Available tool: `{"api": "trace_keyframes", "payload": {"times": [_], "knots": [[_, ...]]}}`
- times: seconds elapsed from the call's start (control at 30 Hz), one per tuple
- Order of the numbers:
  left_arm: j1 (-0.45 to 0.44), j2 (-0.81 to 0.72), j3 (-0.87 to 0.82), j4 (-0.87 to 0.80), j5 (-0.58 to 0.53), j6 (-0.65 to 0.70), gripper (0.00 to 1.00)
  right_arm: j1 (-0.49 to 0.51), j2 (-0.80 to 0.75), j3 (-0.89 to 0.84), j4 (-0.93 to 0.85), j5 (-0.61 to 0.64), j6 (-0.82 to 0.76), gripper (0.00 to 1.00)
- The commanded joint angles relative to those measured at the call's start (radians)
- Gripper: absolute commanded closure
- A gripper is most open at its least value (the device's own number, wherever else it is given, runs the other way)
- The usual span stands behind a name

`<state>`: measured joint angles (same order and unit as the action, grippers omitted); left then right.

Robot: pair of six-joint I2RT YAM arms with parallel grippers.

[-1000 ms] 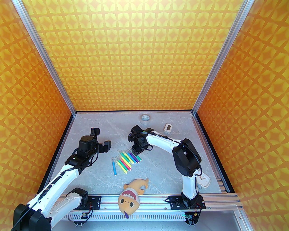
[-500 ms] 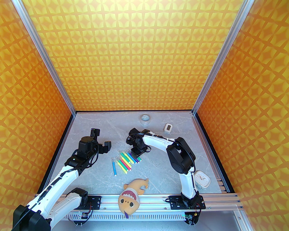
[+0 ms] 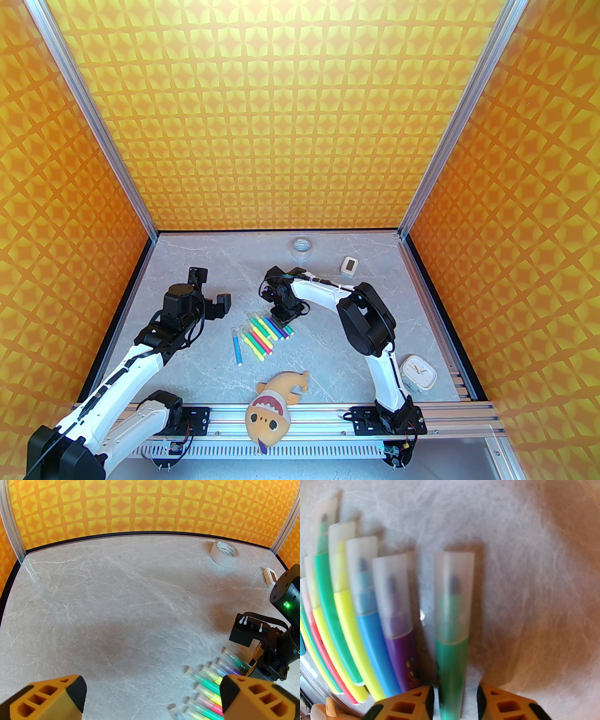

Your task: Open the pen caps

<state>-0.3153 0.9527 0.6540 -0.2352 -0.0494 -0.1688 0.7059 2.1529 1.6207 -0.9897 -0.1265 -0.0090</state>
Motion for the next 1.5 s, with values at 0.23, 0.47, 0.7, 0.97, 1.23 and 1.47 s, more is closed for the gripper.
{"api": "trace_keyframes", "payload": {"times": [0.23, 0.47, 0.7, 0.97, 1.23, 1.47], "knots": [[-0.007, -0.006, -0.017, 0.02, -0.001, -0.005, 0.01, 0.006, 0.083, 0.062, -0.061, 0.095, 0.048, 0.7], [-0.009, -0.005, -0.022, 0.03, 0.0, -0.005, 0.01, 0.006, 0.086, 0.054, -0.05, 0.107, 0.069, 0.77], [-0.01, -0.003, -0.024, 0.026, 0.0, -0.021, 0.01, 0.006, 0.013, 0.02, 0.005, 0.042, 0.078, 0.82], [-0.011, 0.014, -0.028, 0.058, 0.039, -0.081, 0.01, -0.004, -0.12, -0.035, 0.104, -0.053, 0.1, 0.89], [-0.019, 0.04, -0.009, 0.072, 0.079, -0.12, 0.01, -0.033, -0.293, -0.18, 0.292, -0.184, 0.117, 0.95], [-0.02, 0.079, 0.006, 0.149, 0.266, -0.194, 0.06, -0.04, -0.436, -0.306, 0.464, -0.262, 0.114, 0.99]]}}
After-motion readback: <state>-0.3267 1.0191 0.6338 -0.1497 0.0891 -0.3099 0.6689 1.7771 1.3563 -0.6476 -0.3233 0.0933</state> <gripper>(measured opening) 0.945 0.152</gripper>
